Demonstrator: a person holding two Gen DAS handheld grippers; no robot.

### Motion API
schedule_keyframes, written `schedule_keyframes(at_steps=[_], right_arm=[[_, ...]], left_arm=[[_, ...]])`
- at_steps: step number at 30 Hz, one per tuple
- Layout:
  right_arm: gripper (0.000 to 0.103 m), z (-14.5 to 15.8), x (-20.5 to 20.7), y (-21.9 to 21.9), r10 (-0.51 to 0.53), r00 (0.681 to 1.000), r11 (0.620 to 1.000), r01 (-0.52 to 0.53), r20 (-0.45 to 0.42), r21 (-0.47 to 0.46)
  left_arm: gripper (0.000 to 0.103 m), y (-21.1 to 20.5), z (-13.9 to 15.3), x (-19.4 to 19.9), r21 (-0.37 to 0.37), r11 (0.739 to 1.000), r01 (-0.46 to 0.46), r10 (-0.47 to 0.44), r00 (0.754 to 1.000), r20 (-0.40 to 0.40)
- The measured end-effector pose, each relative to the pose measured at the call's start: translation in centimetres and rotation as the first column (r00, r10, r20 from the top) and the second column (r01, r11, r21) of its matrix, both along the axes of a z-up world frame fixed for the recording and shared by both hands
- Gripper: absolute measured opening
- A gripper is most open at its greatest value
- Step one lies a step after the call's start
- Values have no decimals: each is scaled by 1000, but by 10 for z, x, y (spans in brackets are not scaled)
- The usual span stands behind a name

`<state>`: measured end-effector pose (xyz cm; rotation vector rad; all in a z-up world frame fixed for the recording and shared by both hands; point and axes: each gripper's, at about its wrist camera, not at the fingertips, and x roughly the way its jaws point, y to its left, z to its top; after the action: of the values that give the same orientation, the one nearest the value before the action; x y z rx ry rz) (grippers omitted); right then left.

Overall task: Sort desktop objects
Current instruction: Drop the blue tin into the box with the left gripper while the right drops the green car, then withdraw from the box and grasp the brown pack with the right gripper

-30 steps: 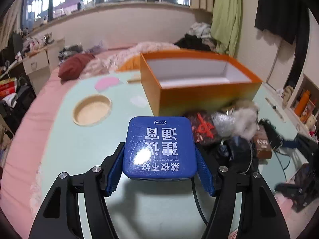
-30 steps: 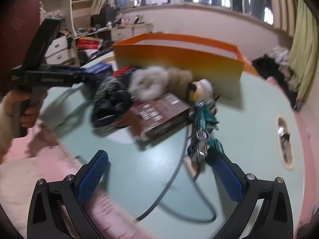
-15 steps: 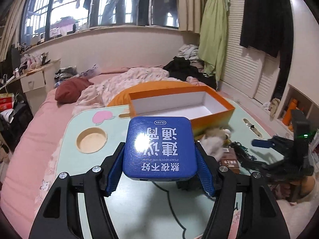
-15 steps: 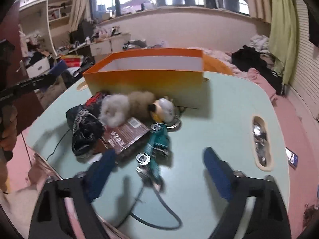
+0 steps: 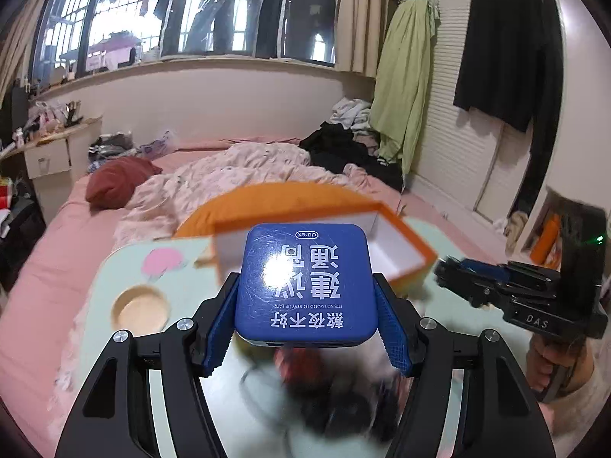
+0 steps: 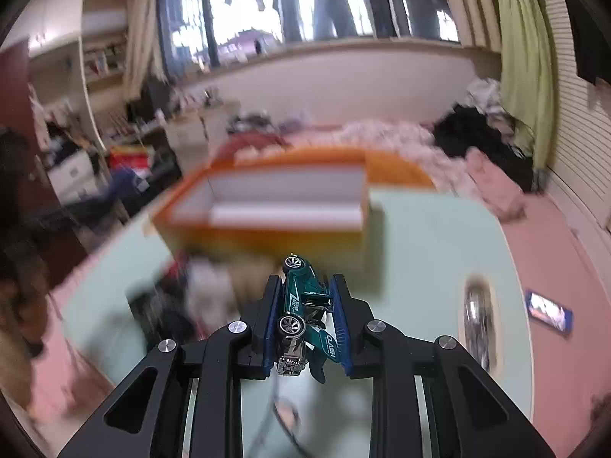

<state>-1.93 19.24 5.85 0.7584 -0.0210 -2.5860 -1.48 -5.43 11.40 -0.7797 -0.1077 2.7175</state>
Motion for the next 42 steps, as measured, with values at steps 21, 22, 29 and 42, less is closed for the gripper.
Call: schedule_keyframes(at_steps=[21,22,29,42], right_arm=[[64,-6,-10,-26,-36,999,999,36,16,1],[64,-11,-2,-24,-13,999,1000,13,37,8],[64,-64,53,-22,-29,997,985,17,69,173],[102,-98,54,-13,-1,1000,978,-6,30,210]], left_arm=[[79,4,-40,20,-30,999,-23,26,996,89],[79,4,-46,28,-35,999,-10,13,994,110],[81,9,-108,68,-29,998,-52,57,975,217],[103,30,-122,76,-164,982,-91,102,993,59]])
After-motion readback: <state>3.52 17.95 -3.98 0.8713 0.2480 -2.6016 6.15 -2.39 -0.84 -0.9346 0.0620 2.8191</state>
